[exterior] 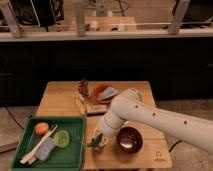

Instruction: Place pepper in metal cup

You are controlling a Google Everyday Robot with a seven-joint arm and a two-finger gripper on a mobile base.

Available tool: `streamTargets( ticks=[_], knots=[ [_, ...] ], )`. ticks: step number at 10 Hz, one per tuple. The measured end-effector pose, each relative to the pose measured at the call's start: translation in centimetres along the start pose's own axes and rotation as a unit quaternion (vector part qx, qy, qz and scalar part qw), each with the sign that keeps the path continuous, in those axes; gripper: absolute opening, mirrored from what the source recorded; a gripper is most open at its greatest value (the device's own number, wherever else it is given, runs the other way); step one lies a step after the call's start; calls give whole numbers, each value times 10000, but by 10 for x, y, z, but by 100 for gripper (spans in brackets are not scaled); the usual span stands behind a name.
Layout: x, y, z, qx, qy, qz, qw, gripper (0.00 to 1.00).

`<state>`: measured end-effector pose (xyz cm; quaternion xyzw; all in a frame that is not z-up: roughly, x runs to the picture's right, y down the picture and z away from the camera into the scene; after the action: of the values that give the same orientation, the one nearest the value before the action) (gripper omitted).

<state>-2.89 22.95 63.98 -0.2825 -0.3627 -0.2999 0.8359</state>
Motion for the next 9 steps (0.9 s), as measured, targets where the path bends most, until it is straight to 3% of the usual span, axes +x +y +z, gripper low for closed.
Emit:
streamTargets(
  ticks=[6,9],
  knots=[
    [-23,-3,4,-179,-684,-253,9972,0],
    [-32,0,5,-301,-1227,-268,9916,0]
  ],
)
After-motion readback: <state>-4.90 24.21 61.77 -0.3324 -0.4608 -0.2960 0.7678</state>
